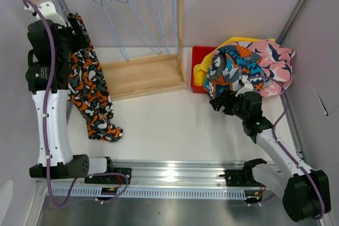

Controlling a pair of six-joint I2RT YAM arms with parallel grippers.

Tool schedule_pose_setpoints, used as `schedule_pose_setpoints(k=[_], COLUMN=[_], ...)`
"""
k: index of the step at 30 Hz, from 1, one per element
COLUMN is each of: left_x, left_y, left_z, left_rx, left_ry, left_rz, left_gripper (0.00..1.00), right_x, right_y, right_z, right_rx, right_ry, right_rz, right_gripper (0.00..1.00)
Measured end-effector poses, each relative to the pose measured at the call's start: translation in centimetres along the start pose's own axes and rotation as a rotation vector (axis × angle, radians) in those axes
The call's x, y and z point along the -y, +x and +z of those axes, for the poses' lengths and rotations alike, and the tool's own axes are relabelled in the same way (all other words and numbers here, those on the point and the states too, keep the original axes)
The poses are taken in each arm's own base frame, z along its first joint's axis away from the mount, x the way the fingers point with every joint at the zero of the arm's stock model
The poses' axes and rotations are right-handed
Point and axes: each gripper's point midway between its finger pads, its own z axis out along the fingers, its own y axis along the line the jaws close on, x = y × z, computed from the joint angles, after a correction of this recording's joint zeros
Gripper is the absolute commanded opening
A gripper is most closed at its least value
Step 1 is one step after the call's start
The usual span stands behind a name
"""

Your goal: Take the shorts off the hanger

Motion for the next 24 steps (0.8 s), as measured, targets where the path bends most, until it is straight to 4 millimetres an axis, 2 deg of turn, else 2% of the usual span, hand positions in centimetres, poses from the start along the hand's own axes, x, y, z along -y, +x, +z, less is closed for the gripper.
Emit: schedule_pose_setpoints(k=[6, 13, 17, 21, 24], left_x=[0.5, 0.4, 0.0, -0.3, -0.4], left_y=[-0.7, -4.8, -5.7, -5.1, -3.7], left_z=[-0.7, -4.3, -5.8, -5.1, -3.2], left_rx=[0.009, 0.124, 0.161, 0.149, 0.101], left_ry=[0.029, 0.046, 0.038, 0.017, 0.001], left_rz=[-0.014, -0.038, -0.044, -0.043, -0.035], left_gripper=[0.80, 0.79, 0.79, 0.79, 0.78], right_x=[0.3, 0.7, 0.8, 0.9, 0.9], right_y=[0.6, 1.4, 1.5, 1.6, 1.6], right_z=[0.3, 0.4, 0.5, 0.5, 0.5], right_rx=[-0.017, -0.031, -0.035, -0.037, -0.040], right_ry=[0.003, 0.006, 0.008, 0.009, 0.010], right_rz=[0.003, 0.005, -0.001, -0.008, -0.010], right_gripper=[0.85, 0.85, 0.85, 0.85, 0.85])
